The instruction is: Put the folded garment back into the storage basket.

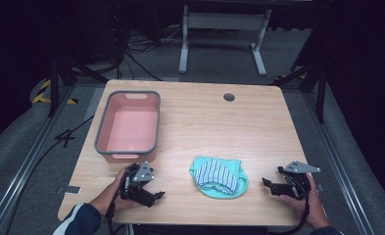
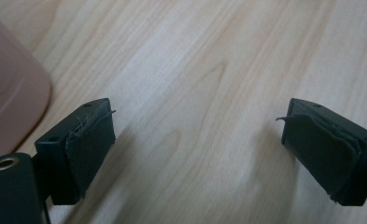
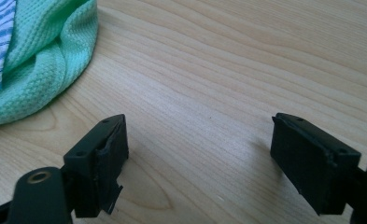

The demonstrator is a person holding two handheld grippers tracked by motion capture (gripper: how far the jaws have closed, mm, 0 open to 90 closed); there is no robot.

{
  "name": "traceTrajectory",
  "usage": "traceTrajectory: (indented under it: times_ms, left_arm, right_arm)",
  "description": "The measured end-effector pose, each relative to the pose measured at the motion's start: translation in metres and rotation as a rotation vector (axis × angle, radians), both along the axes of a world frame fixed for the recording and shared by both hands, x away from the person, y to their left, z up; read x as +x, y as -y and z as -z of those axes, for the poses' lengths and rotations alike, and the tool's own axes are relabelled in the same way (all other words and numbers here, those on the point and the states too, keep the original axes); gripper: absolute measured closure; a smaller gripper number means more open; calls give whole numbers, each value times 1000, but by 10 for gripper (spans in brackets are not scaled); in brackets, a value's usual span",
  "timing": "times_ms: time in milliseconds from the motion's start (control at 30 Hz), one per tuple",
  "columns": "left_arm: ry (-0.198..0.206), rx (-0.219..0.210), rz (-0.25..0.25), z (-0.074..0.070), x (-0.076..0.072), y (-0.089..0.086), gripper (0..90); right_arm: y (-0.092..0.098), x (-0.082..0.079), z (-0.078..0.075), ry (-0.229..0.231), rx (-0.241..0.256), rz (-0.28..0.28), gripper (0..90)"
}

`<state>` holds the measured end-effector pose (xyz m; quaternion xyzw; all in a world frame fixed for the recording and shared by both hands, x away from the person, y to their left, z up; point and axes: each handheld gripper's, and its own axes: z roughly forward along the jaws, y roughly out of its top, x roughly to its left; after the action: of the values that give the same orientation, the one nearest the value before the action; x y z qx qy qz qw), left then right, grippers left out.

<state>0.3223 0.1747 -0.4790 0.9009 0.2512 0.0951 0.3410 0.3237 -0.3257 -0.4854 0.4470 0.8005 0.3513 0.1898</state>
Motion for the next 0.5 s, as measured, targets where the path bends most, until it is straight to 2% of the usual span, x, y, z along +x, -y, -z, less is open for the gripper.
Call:
traceTrajectory:
  times_ms: [67,100,167,233,300,400,500]
  left_arm:
    - [16,19,28,-2,2,2,151]
    - [11,21,36,-2,3,3,159]
    - [10,26,21,-3,6,4,163]
    - [8,28,12,-4,7,5,181]
    - [4,14,8,-7,8,8,200]
    - [7,4,39,-11,10,17,212]
    - [17,-17,45,-16,12,24,228]
  right_arm:
    - [0,0,-1,-6,-6,4,194]
    - [-2,1,-3,-25,-11,18,205]
    - [-5,0,-4,-30,-17,14,241]
    - [-6,0,-5,-26,-17,7,241]
    - [-9,-1,-8,-24,4,-5,251]
    - [-13,-2,-11,-16,3,-19,266]
    - [-17,-2,-14,-13,6,-33,281]
